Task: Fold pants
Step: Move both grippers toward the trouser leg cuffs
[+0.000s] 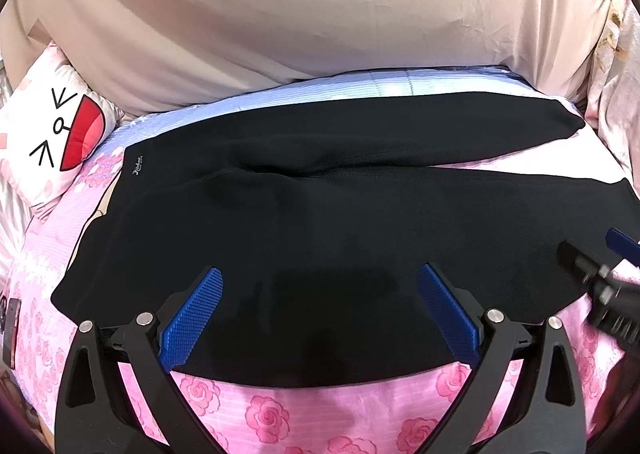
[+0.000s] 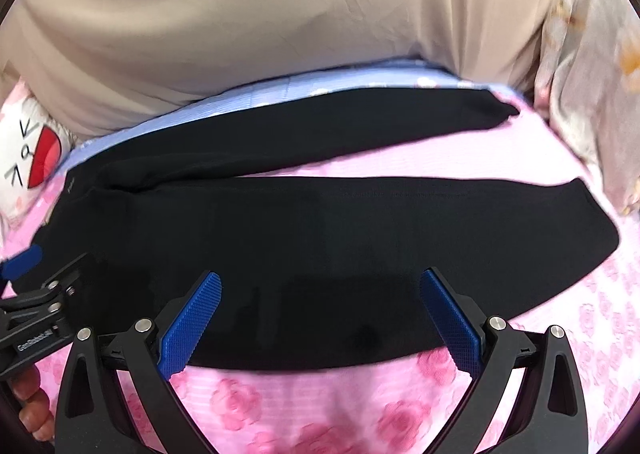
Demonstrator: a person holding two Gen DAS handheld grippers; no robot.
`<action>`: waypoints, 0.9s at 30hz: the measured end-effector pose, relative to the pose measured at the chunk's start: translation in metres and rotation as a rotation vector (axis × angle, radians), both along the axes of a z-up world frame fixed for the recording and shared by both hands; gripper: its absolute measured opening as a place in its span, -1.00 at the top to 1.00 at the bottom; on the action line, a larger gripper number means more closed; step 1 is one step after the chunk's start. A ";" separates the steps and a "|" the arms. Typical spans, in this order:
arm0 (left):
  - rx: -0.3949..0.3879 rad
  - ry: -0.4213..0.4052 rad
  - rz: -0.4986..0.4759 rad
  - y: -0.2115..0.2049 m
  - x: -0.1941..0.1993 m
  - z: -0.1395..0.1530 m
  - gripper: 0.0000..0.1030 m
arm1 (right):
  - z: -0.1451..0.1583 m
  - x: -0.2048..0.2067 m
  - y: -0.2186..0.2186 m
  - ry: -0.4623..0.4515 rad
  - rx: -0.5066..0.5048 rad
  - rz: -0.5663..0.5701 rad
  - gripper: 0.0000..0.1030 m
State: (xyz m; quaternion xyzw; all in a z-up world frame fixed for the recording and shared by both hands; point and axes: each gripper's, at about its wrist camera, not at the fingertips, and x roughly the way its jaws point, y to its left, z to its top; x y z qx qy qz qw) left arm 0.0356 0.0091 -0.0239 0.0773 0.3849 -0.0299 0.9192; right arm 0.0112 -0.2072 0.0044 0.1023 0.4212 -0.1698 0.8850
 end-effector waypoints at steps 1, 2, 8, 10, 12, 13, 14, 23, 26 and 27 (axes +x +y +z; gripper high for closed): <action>0.005 -0.004 0.004 0.002 0.002 -0.001 -0.88 | -0.002 0.001 -0.015 0.002 0.024 -0.010 -0.90; 0.010 -0.008 0.009 0.003 0.004 -0.001 -0.88 | -0.002 0.003 -0.033 -0.002 0.031 -0.027 -0.90; 0.019 -0.006 0.058 0.018 0.031 -0.004 -0.89 | 0.016 0.036 -0.154 -0.013 -0.071 -0.138 -0.90; 0.016 0.007 0.074 0.022 0.043 -0.006 -0.89 | 0.018 0.057 -0.194 -0.006 -0.095 -0.158 -0.90; 0.003 0.024 0.087 0.027 0.055 -0.007 -0.89 | 0.017 0.077 -0.233 -0.006 -0.083 -0.183 -0.90; -0.008 0.033 0.091 0.032 0.062 -0.008 -0.89 | 0.015 0.090 -0.254 -0.008 -0.068 -0.191 -0.90; -0.016 0.037 0.095 0.036 0.067 -0.008 -0.89 | 0.013 0.102 -0.272 -0.004 -0.057 -0.196 -0.90; -0.056 0.015 0.231 0.131 0.153 0.014 -0.90 | -0.022 0.184 -0.356 0.048 -0.018 -0.168 -0.89; -0.066 0.012 0.298 0.176 0.195 0.019 -0.90 | -0.036 0.200 -0.366 0.065 0.027 -0.161 -0.89; -0.055 0.017 0.338 0.195 0.212 0.019 -0.90 | -0.039 0.203 -0.365 0.072 0.030 -0.157 -0.89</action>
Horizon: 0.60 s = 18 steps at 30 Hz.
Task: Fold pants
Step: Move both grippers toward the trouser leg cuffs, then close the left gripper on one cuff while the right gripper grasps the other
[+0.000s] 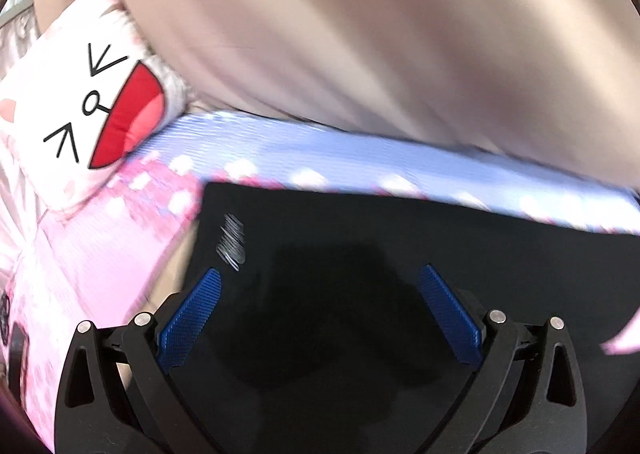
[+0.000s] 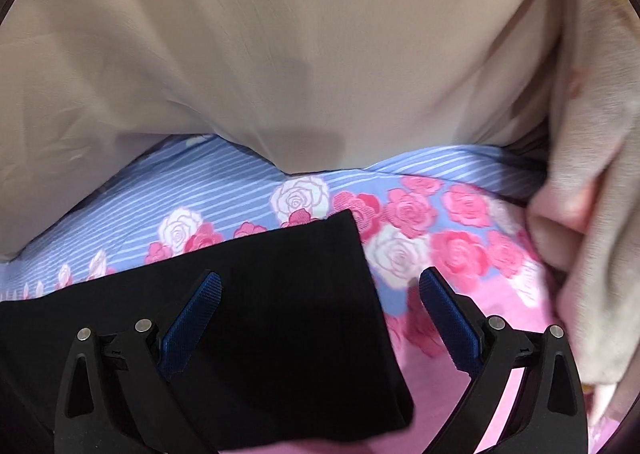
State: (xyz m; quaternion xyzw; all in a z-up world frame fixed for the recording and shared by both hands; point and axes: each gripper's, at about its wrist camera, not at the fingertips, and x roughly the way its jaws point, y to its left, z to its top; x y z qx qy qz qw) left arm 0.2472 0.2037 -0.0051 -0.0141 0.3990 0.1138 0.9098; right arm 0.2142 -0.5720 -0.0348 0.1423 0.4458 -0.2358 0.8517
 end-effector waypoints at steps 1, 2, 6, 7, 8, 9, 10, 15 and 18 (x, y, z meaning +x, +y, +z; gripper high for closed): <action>0.008 0.008 0.032 0.017 0.014 -0.001 -0.90 | -0.005 0.004 0.001 0.007 0.003 0.009 -0.89; 0.013 0.012 0.046 0.030 0.026 -0.002 -0.90 | -0.009 0.008 0.003 0.011 0.000 0.019 -0.88; 0.051 0.075 0.156 0.088 0.075 -0.021 -0.90 | -0.016 0.018 0.017 0.030 -0.046 0.068 -0.60; 0.027 0.099 0.168 0.101 0.084 -0.027 -0.90 | -0.016 0.020 0.021 0.030 -0.046 0.075 -0.41; -0.030 0.130 0.181 0.117 0.094 -0.036 -0.90 | -0.015 0.021 0.023 0.026 -0.035 0.079 -0.16; -0.077 0.150 0.185 0.126 0.099 -0.042 -0.90 | -0.015 0.022 0.023 0.022 -0.022 0.082 0.03; -0.135 0.179 0.198 0.135 0.104 -0.051 -0.89 | -0.014 0.023 0.023 0.018 -0.006 0.084 0.41; -0.213 0.215 0.124 0.144 0.114 -0.062 -0.02 | -0.005 0.023 0.034 0.012 0.031 0.109 0.75; -0.205 0.188 0.084 0.137 0.107 -0.045 0.87 | 0.010 0.012 0.041 -0.022 0.033 0.097 0.77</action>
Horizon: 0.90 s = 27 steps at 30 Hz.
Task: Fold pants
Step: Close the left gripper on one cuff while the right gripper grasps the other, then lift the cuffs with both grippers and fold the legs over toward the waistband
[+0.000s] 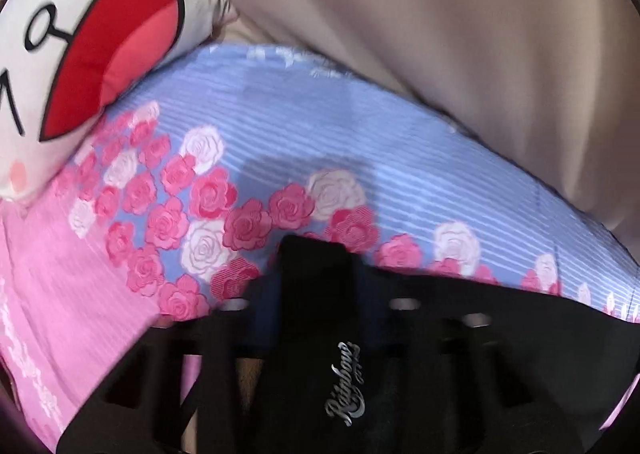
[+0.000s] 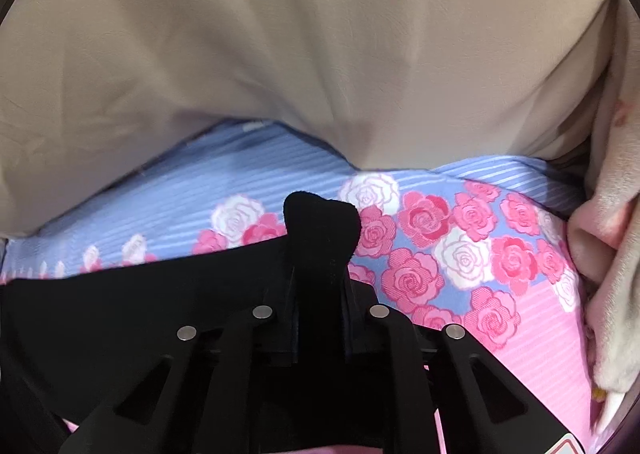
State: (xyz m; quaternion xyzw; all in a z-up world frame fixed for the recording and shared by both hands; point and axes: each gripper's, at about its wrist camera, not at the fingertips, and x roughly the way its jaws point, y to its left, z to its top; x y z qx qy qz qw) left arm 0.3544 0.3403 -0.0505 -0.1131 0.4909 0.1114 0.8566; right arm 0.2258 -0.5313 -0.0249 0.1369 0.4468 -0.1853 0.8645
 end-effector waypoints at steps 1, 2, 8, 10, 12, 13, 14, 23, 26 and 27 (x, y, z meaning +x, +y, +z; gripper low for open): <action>-0.014 -0.016 -0.011 0.000 -0.003 0.006 0.93 | 0.007 -0.005 0.001 -0.020 0.001 -0.005 0.77; -0.010 -0.039 -0.008 -0.002 -0.008 0.015 0.93 | 0.017 -0.010 0.005 -0.048 -0.001 -0.009 0.78; -0.025 -0.216 -0.071 -0.011 -0.074 0.088 0.93 | 0.081 -0.052 0.032 -0.197 -0.028 0.031 0.79; -0.041 -0.269 -0.091 -0.015 -0.105 0.109 0.93 | 0.109 -0.084 0.049 -0.267 -0.049 0.071 0.79; -0.054 -0.321 -0.106 -0.016 -0.147 0.125 0.93 | 0.127 -0.118 0.064 -0.316 -0.071 0.094 0.79; -0.054 -0.335 -0.109 -0.014 -0.165 0.128 0.92 | 0.131 -0.132 0.072 -0.332 -0.075 0.101 0.79; -0.058 -0.345 -0.111 -0.011 -0.191 0.131 0.92 | 0.136 -0.155 0.080 -0.357 -0.078 0.113 0.79; -0.042 -0.157 -0.032 0.013 -0.305 0.052 0.82 | 0.083 -0.293 0.093 -0.268 -0.049 0.113 0.78; -0.064 -0.079 0.034 0.018 -0.323 0.014 0.60 | 0.049 -0.321 0.092 -0.191 -0.012 0.067 0.66; -0.067 -0.074 0.065 0.020 -0.329 0.007 0.48 | 0.042 -0.328 0.090 -0.170 -0.004 0.051 0.63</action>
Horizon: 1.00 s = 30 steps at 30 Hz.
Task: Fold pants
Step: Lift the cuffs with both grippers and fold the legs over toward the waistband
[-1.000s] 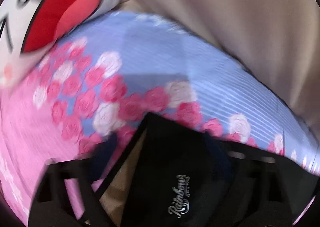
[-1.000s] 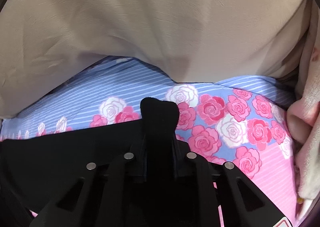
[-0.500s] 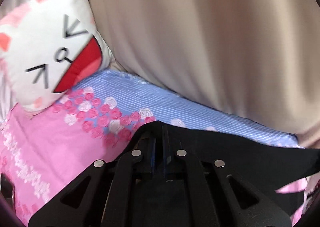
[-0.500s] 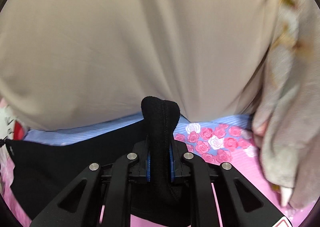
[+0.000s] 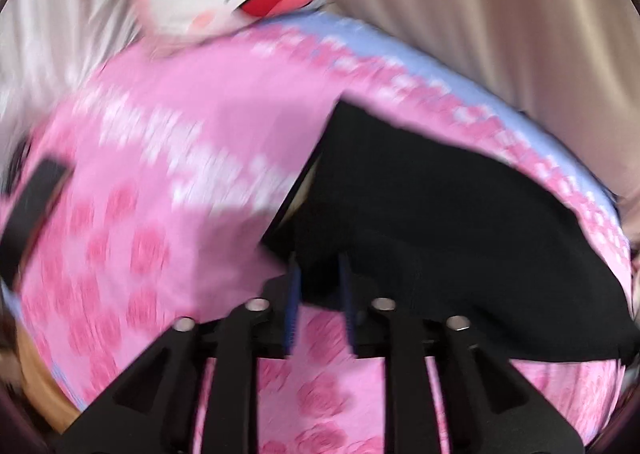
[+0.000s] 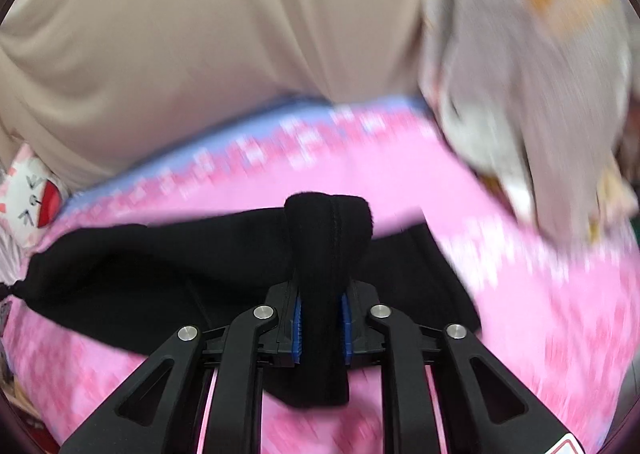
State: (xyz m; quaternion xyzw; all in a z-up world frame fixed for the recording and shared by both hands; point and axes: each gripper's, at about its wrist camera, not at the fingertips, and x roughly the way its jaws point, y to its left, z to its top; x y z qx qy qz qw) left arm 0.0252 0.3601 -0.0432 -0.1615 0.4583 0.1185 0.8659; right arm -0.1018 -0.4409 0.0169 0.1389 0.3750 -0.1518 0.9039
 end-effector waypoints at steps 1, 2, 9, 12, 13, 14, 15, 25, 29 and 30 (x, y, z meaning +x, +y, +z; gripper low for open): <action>-0.012 -0.006 0.016 -0.002 -0.009 -0.001 0.36 | -0.007 -0.009 -0.003 0.020 0.008 -0.030 0.42; -0.039 -0.027 0.037 -0.001 -0.017 0.001 0.26 | -0.010 -0.018 -0.006 0.023 0.020 -0.067 0.21; -0.198 -0.206 0.139 -0.005 -0.054 0.031 -0.78 | 0.022 -0.072 0.010 -0.150 0.060 -0.166 -0.32; -0.304 -0.160 0.133 -0.006 -0.031 0.013 -0.78 | 0.027 -0.072 0.035 -0.205 0.119 -0.093 -0.41; -0.339 -0.131 0.140 -0.006 -0.022 0.004 -0.77 | 0.025 -0.068 0.044 -0.216 0.148 -0.065 -0.41; -0.372 -0.110 0.140 -0.007 -0.013 -0.005 -0.73 | 0.021 -0.064 0.052 -0.217 0.171 -0.048 -0.41; -0.391 -0.097 0.138 -0.009 -0.008 -0.010 -0.40 | 0.017 -0.060 0.058 -0.214 0.189 -0.040 -0.41; -0.287 -0.115 0.057 0.001 0.012 0.002 0.82 | -0.010 -0.046 0.064 -0.169 0.285 -0.077 -0.41; -0.274 -0.116 0.086 -0.004 -0.004 -0.012 0.76 | -0.022 -0.056 0.041 -0.139 0.375 -0.202 -0.41; -0.258 -0.126 0.090 -0.007 -0.007 -0.007 0.70 | -0.021 -0.057 0.037 -0.147 0.388 -0.216 -0.41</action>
